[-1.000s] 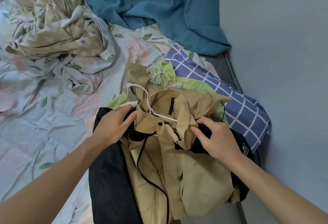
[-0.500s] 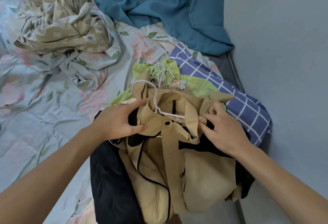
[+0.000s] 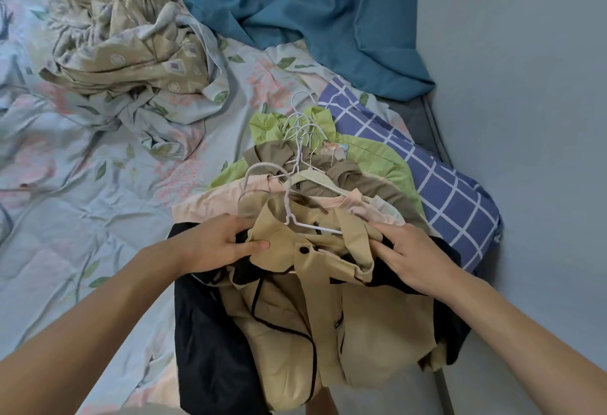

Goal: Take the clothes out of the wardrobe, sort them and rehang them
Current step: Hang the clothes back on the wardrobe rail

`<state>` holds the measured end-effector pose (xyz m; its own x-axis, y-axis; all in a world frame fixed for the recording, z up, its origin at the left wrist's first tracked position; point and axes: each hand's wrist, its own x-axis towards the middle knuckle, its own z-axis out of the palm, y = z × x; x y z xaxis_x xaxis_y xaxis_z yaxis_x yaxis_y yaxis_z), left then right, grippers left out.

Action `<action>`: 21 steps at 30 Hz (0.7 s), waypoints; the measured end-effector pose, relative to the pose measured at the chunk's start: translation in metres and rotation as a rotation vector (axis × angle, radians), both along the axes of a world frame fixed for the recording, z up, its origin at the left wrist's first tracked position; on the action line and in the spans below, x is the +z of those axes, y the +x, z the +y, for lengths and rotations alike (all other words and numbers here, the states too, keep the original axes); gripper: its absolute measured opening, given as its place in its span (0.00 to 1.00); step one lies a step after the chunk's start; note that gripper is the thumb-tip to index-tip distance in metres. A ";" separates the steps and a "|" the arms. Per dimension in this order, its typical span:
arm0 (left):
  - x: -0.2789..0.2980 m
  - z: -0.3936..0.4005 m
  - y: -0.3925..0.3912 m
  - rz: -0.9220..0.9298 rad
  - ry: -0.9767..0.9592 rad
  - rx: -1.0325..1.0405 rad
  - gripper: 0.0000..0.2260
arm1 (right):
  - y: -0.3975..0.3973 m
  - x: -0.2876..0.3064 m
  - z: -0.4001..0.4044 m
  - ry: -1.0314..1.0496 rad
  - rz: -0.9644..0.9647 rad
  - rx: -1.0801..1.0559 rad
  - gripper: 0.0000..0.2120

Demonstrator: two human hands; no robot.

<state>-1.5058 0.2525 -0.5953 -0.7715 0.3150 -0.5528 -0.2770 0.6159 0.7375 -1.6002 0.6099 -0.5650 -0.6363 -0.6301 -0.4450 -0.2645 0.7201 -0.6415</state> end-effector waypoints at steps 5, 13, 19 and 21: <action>-0.007 0.008 0.013 -0.091 -0.006 0.085 0.08 | 0.004 -0.018 0.001 -0.025 -0.090 -0.025 0.15; -0.044 0.022 0.002 0.279 -0.357 0.065 0.09 | -0.005 -0.061 -0.005 0.147 0.197 -0.066 0.20; -0.080 0.020 -0.039 0.357 -0.546 0.009 0.15 | -0.019 -0.081 -0.017 0.359 0.269 -0.080 0.18; -0.085 0.019 -0.051 0.351 -0.543 -0.024 0.15 | -0.022 -0.086 -0.019 0.372 0.236 -0.085 0.18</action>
